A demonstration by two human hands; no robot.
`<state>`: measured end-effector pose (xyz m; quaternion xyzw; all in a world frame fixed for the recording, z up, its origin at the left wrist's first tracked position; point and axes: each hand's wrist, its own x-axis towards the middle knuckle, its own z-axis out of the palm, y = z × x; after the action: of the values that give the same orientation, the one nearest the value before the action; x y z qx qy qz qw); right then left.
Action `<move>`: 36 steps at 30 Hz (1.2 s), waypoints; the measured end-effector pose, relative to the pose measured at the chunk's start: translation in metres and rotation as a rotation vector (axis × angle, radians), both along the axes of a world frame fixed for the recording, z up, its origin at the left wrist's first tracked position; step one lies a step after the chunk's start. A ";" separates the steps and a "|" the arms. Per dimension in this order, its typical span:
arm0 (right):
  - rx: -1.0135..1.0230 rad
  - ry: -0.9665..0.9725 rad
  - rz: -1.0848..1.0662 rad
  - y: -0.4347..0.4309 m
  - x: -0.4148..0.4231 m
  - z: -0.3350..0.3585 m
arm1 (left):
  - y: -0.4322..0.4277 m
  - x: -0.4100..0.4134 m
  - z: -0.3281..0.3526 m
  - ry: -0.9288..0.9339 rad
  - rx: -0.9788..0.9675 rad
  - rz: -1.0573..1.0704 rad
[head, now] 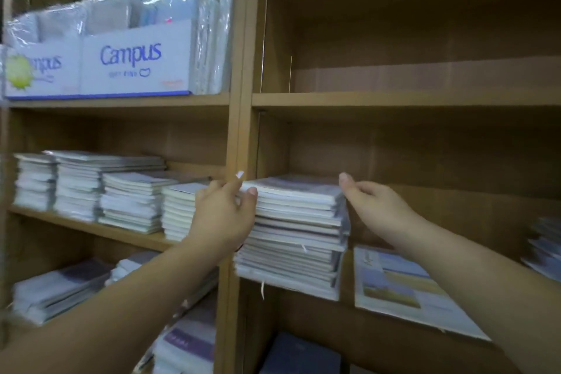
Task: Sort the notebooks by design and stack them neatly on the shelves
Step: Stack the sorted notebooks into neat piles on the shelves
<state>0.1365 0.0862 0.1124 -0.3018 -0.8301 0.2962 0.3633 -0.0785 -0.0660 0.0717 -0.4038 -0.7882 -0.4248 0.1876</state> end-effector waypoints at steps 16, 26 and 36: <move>-0.455 0.180 -0.057 0.009 -0.014 0.011 | -0.012 0.033 0.025 0.018 0.108 -0.135; -0.489 0.264 -0.018 -0.005 0.052 0.013 | -0.008 0.091 0.036 -0.902 0.169 -0.468; -0.451 0.182 -0.238 -0.002 0.151 -0.001 | 0.038 0.169 0.009 -0.774 0.238 -0.587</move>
<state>0.2876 0.0846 0.1110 -0.4424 -0.6659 0.4548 0.3925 0.0903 -0.0279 0.0810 -0.3972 -0.5993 -0.6652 -0.2014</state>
